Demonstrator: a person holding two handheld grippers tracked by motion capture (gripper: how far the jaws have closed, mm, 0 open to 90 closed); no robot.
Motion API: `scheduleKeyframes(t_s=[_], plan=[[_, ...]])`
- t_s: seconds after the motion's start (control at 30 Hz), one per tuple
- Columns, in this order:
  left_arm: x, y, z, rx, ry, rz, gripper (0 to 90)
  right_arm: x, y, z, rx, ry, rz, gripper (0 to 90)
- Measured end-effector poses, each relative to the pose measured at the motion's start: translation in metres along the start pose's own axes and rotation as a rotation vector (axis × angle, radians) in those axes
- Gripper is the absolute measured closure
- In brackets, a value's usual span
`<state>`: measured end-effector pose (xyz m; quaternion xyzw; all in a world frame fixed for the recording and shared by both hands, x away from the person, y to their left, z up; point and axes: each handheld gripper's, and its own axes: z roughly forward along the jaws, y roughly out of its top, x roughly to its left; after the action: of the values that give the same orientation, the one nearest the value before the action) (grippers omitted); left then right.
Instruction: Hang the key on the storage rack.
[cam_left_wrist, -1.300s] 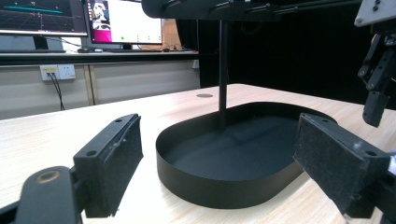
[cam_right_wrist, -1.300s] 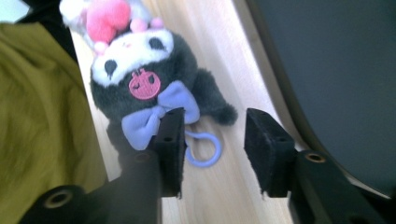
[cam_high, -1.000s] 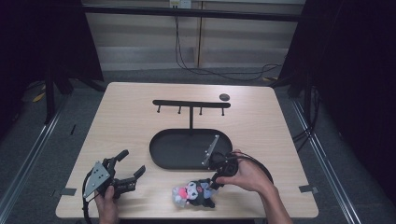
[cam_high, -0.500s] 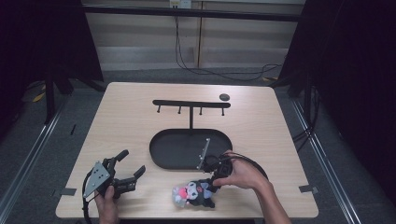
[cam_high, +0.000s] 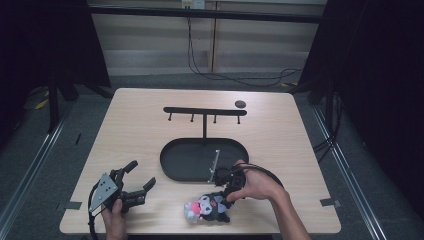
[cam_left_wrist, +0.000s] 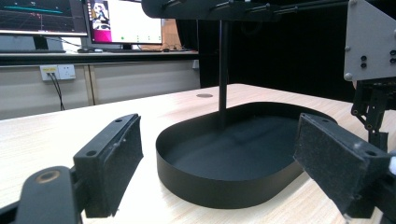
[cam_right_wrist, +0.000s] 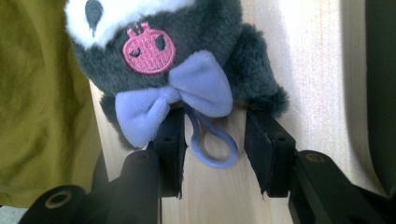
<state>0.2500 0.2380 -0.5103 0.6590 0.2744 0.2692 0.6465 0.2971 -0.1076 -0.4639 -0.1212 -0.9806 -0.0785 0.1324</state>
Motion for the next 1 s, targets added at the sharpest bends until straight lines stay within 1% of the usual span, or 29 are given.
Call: scheduleKeyframes(t_s=[0.03, 0.07, 0.1, 0.2, 0.27, 0.3, 0.33, 0.37, 0.4, 0.47, 0.5, 0.53, 0.57, 0.63, 0.67, 0.73, 0.77, 0.8, 0.9, 1.0], plan=[[0.0, 0.0, 0.0, 0.0, 0.0, 0.0, 15.1, 0.0, 0.0, 0.0, 0.0, 0.0, 0.0, 59.8], [0.0, 0.0, 0.0, 0.0, 0.0, 0.0, 15.1, 0.0, 0.0, 0.001, -0.009, -0.007, -0.02, 59.8], [0.0, 0.0, 0.0, -0.001, -0.001, 0.0, 15.1, 0.001, 0.0, 0.001, -0.009, -0.009, -0.008, 59.5], [0.0, 0.0, 0.0, 0.0, 0.0, 0.0, 15.1, 0.001, -0.001, 0.001, -0.012, -0.011, -0.011, 58.2], [0.0, 0.0, 0.0, -0.001, 0.0, 0.0, 15.1, 0.002, -0.001, 0.003, -0.006, -0.021, -0.015, 62.1], [0.0, 0.0, 0.0, -0.001, -0.001, 0.0, 15.1, 0.003, -0.001, 0.004, -0.007, -0.012, -0.022, 63.2], [0.0, 0.0, 0.0, 0.0, 0.0, 0.0, 15.1, 0.004, 0.0, 0.003, 0.003, -0.016, -0.02, 63.2], [0.0, 0.0, 0.0, 0.0, 0.0, 0.0, 15.1, 0.004, 0.0, 0.004, 0.0, -0.017, -0.019, 64.7], [0.0, 0.0, 0.0, 0.0, 0.0, 0.0, 15.1, 0.005, 0.001, 0.004, 0.006, -0.01, -0.018, 68.8], [0.0, 0.0, 0.0, 0.0, 0.0, 0.0, 15.1, 0.005, 0.001, 0.004, 0.004, -0.008, -0.021, 69.3], [0.0, 0.0, 0.0, 0.0, -0.001, -0.004, 15.1, 0.005, 0.002, 0.005, 0.006, -0.002, -0.009, 72.1], [0.0, 0.0, 0.0, -0.001, -0.001, 0.0, 15.1, 0.006, 0.004, 0.006, 0.013, 0.002, -0.011, 76.5], [0.0, 0.0, 0.0, -0.001, -0.001, 0.0, 15.1, 0.006, 0.004, 0.006, 0.013, 0.002, -0.011, 76.5], [0.0, 0.0, 0.0, 0.0, -0.001, -0.004, 15.1, 0.009, 0.008, 0.008, 0.033, 0.001, -0.026, 79.4], [0.0, 0.0, 0.0, 0.0, -0.001, -0.004, 15.2, 0.011, 0.011, 0.009, 0.057, -0.002, -0.031, 81.9], [0.0, 0.0, 0.0, 0.0, -0.002, -0.002, 15.1, 0.012, 0.014, 0.011, 0.075, -0.002, -0.035, 84.9], [0.0, 0.0, 0.0, 0.0, -0.002, -0.002, 15.2, 0.012, 0.014, 0.011, 0.075, -0.002, -0.035, 84.9], [0.0, 0.0, 0.0, 0.0, -0.001, -0.004, 15.1, 0.011, 0.015, 0.011, 0.087, -0.001, -0.03, 86.1], [0.0, 0.0, 0.0, 0.0, -0.001, -0.001, 15.1, 0.01, 0.015, 0.011, 0.086, 0.004, -0.026, 86.1], [0.0, 0.0, 0.0, 0.0, -0.001, -0.001, 15.1, 0.012, 0.016, 0.011, 0.094, -0.003, -0.027, 86.6]])
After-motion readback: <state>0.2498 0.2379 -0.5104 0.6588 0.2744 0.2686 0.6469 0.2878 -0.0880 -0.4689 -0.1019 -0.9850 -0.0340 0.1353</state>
